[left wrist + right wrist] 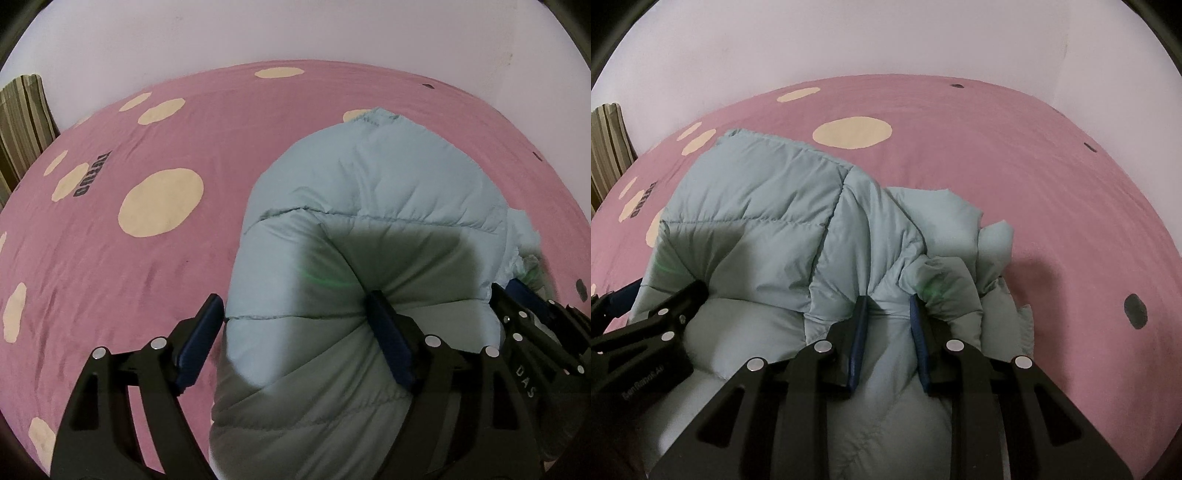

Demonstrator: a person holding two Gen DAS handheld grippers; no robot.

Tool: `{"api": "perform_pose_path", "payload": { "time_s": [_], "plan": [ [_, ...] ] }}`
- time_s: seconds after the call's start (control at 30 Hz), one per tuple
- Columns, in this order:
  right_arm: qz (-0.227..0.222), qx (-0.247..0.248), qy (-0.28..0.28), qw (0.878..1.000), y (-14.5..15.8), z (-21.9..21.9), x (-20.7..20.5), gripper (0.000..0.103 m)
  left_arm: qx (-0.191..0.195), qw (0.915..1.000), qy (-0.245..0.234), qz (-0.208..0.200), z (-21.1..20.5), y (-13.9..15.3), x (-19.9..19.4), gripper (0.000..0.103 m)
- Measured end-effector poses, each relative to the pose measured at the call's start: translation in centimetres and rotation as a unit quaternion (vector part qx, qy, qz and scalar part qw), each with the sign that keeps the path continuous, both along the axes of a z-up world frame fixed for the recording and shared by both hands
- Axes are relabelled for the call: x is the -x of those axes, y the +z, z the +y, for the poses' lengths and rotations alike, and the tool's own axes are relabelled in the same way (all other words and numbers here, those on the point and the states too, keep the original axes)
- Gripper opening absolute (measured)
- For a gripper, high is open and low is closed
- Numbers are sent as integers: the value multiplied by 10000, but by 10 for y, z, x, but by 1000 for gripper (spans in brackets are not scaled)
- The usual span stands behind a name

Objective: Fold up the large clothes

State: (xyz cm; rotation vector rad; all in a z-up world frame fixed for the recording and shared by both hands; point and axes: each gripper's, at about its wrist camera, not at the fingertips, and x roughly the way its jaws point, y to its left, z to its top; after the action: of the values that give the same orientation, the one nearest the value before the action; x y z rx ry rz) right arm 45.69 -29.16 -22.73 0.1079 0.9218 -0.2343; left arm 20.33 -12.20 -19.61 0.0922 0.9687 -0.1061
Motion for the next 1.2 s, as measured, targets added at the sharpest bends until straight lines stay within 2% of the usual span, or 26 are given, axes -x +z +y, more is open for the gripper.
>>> {"api": "perform_pose_path", "payload": {
  "time_s": [0.23,0.63,0.83,0.93,1.0,1.1,1.2],
  "plan": [
    [-45,70,-13,10000,1,3,4,24,-16,10000,30,-10,1,-4,-1,84],
    [7,386,11,9993,13,15,6,25,107,9997,147,153,9,7,-1,87],
    [15,541,13,9985,21,20,10,28,181,9992,292,179,13,17,7,87],
    [-61,409,-7,9991,32,18,17,37,354,9979,494,231,22,24,11,87],
    [-184,254,-79,9995,40,16,25,49,571,9954,707,313,32,28,14,87],
    [-448,-70,-248,9987,56,6,38,60,895,9897,1037,427,48,33,21,87],
    [-641,-569,-480,9952,66,-11,55,63,1227,9812,1414,467,66,38,32,87]
  ]
}}
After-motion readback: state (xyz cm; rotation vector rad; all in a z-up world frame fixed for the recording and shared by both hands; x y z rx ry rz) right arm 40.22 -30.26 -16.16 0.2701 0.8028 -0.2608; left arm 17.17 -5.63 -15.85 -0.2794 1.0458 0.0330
